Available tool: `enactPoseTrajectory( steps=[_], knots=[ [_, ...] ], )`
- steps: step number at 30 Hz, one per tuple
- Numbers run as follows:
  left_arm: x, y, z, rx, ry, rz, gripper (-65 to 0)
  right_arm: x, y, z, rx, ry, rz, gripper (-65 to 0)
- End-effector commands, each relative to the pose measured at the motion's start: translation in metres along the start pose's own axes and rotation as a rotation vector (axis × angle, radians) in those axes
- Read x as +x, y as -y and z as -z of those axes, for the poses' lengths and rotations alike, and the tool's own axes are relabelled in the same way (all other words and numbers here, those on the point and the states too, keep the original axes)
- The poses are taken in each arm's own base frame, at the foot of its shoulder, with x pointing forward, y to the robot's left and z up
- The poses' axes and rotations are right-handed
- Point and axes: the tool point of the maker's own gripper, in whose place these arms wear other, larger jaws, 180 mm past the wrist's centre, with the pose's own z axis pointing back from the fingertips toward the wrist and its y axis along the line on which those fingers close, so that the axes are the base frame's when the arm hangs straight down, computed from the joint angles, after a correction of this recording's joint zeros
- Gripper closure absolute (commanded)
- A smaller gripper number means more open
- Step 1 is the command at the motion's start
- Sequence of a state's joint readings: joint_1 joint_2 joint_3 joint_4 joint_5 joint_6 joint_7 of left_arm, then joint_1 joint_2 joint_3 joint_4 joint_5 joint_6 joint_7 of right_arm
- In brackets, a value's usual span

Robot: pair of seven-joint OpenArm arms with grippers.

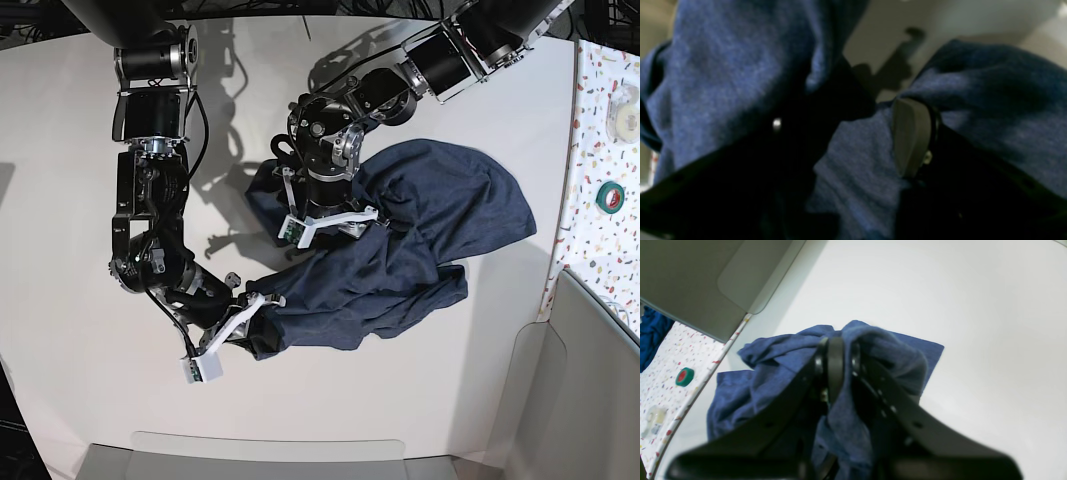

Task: Layout the t-shirt on the table in an organized manner, then fold the t-shirt properly
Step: 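Pull the held fabric with the left gripper toward the right arm's base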

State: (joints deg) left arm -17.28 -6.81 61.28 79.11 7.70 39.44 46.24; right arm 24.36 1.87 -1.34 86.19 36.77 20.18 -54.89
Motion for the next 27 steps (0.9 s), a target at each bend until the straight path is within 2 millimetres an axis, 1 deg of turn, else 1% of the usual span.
enactPoseTrajectory(
  steps=[1,2,4,6,8,10,13,16,18,21,24,27],
  knots=[
    [0.007,-0.006,0.0,0.021,0.015,-0.032,-38.5,0.027,-0.009,-0.004,0.026,0.078,-0.027,-2.3],
    [-0.001,-0.006,-0.001,0.021,-0.003,-0.042,-38.5,0.028,-0.009,-0.005,0.025,0.079,-0.03,-2.3],
    [-0.021,0.001,-0.008,0.008,-0.041,-0.053,-38.5,0.03,-0.008,-0.006,0.023,0.083,-0.033,-2.3],
    [-0.034,0.01,-0.014,-0.01,-0.065,-0.052,-38.6,0.03,-0.007,-0.006,0.02,0.082,-0.036,-2.3],
    [-0.046,0.022,-0.027,-0.042,-0.083,-0.064,-38.6,0.03,-0.006,-0.006,0.017,0.081,-0.037,-2.3],
    [-0.055,0.035,-0.044,-0.082,-0.098,-0.091,-38.8,0.03,-0.006,-0.006,0.016,0.082,-0.039,-2.3],
    [-0.058,0.047,-0.066,-0.131,-0.105,-0.136,-38.8,0.032,-0.007,-0.006,0.018,0.084,-0.039,-2.3],
    [-0.064,0.049,-0.086,-0.162,-0.105,-0.166,-38.8,0.032,-0.007,-0.005,0.018,0.084,-0.037,-2.3],
    [-0.063,0.05,-0.1,-0.185,-0.1,-0.193,-38.8,0.032,-0.007,-0.005,0.018,0.085,-0.038,-2.3],
    [-0.058,0.041,-0.118,-0.207,-0.069,-0.225,-38.6,0.032,-0.007,-0.006,0.017,0.085,-0.039,-2.3],
    [-0.039,0.029,-0.134,-0.226,-0.01,-0.269,-38.6,0.031,-0.006,-0.006,0.017,0.082,-0.037,-2.3],
    [-0.013,0.017,-0.147,-0.242,0.064,-0.318,-38.6,0.031,-0.007,-0.006,0.017,0.084,-0.038,-2.3]
  ],
)
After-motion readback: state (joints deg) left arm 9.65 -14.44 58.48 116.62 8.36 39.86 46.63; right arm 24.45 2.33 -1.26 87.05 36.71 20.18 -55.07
